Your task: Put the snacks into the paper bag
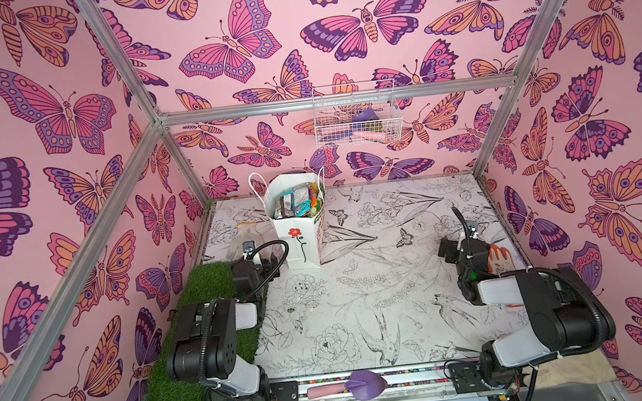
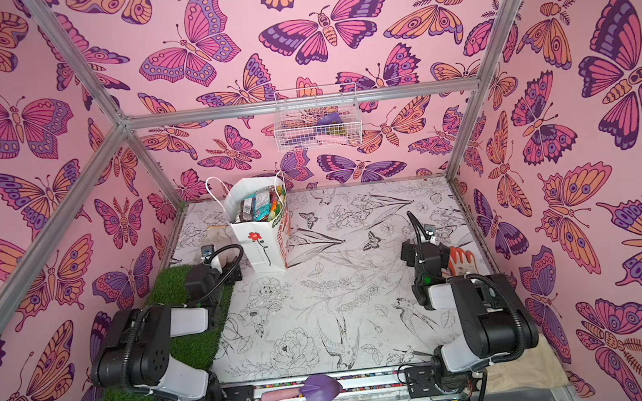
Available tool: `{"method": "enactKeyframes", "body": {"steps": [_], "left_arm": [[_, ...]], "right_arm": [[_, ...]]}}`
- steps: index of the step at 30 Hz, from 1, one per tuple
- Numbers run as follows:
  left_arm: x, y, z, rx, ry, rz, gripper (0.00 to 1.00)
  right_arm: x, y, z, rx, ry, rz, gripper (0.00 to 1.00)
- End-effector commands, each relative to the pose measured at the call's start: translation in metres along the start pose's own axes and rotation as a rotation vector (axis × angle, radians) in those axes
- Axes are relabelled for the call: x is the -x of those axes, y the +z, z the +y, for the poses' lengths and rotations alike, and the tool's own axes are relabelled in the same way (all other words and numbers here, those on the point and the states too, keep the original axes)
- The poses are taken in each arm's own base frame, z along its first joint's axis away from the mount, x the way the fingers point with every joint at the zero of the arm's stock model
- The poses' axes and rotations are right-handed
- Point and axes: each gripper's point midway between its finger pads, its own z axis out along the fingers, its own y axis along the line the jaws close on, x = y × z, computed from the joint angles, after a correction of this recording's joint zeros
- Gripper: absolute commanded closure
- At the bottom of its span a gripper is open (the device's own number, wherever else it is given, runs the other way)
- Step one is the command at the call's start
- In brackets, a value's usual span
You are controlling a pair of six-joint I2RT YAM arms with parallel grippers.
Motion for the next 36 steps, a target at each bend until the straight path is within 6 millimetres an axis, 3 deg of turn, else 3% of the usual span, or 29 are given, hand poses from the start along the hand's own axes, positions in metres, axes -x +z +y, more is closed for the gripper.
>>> {"method": "enactKeyframes", "body": {"steps": [1, 4, 13, 20, 36], "left_arm": [[-0.003, -0.006, 0.014, 0.075, -0.055, -0.015, 0.01], [-0.001, -0.007, 0.017, 0.091, -0.058, -0.024, 0.01], [-0.003, -0.006, 0.015, 0.101, -0.047, -0.013, 0.01], [0.0, -0.007, -0.004, 0.04, 0.024, -0.027, 0.01], [-0.003, -0.004, -0.003, 0.017, 0.011, -0.003, 0.01]], "right_arm": [[0.012, -0.003, -0.006, -0.022, 0.044, -0.053, 0.01], [0.012, 0.004, 0.015, 0.035, -0.035, -0.019, 0.01], [0.012, 0.003, 0.015, 0.028, -0.039, -0.022, 0.01], [0.012, 0.002, 0.015, 0.028, -0.038, -0.024, 0.01], [0.012, 0.002, 0.015, 0.028, -0.04, -0.024, 0.01]]}}
